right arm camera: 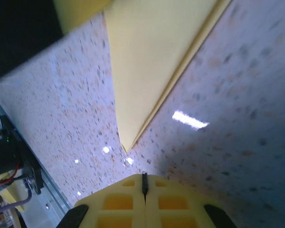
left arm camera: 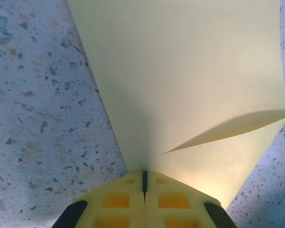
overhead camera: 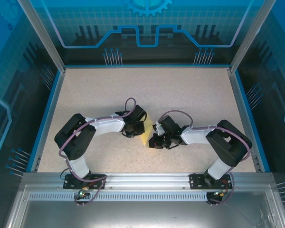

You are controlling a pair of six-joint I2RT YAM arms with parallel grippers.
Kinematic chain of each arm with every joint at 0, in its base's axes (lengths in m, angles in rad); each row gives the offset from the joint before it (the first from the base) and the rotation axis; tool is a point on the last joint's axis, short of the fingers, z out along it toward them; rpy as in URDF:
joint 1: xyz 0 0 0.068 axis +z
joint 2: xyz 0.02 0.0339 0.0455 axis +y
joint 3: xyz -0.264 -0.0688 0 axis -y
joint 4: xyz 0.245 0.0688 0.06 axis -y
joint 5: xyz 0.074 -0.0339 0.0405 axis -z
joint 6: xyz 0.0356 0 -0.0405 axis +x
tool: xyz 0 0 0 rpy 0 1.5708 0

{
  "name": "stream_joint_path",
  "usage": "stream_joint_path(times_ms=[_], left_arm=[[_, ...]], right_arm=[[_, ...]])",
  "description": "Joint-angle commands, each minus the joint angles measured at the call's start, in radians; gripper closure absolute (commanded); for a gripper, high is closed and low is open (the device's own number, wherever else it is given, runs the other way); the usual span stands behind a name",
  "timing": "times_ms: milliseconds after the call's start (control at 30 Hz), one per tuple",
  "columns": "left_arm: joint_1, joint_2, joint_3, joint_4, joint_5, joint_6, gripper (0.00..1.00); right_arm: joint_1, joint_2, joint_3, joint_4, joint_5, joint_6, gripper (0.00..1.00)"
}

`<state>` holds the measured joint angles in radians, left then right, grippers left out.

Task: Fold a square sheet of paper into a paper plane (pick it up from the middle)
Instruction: Third fold the triangle at the center of the table.

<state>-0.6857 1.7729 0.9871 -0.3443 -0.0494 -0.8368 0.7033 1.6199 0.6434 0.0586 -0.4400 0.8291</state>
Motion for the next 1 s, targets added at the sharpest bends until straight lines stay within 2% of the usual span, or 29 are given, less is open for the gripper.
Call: stream_joint_path(times_ms=[0,133,300,467,733,867,967], left_arm=[[-0.001,0.068,-0.047,-0.150,-0.070,0.014,1.00],[0.000,0.056,-0.051,-0.135,-0.070,0.049,1.00],[0.000,0.022,-0.059,-0.120,-0.083,0.174,1.00],[0.000,-0.031,-0.085,-0.083,-0.052,0.297,1.00],[0.004,-0.092,-0.082,-0.046,-0.021,0.423,1.00],[0.004,-0.133,-0.059,-0.042,-0.006,0.394,0.98],[0.004,-0.190,-0.062,-0.036,0.022,0.282,0.93]], right_arm=[[-0.049,-0.009,0.093,-0.080,0.040,-0.072,1.00],[-0.068,0.084,0.225,-0.150,0.104,-0.143,1.00],[-0.104,0.141,0.300,-0.161,0.151,-0.160,1.00],[-0.100,0.169,0.319,-0.167,0.095,-0.168,1.00],[-0.068,0.240,0.337,-0.197,0.089,-0.153,1.00],[-0.056,0.246,0.324,-0.215,0.117,-0.121,1.00],[-0.046,0.225,0.285,-0.209,0.167,-0.068,1.00]])
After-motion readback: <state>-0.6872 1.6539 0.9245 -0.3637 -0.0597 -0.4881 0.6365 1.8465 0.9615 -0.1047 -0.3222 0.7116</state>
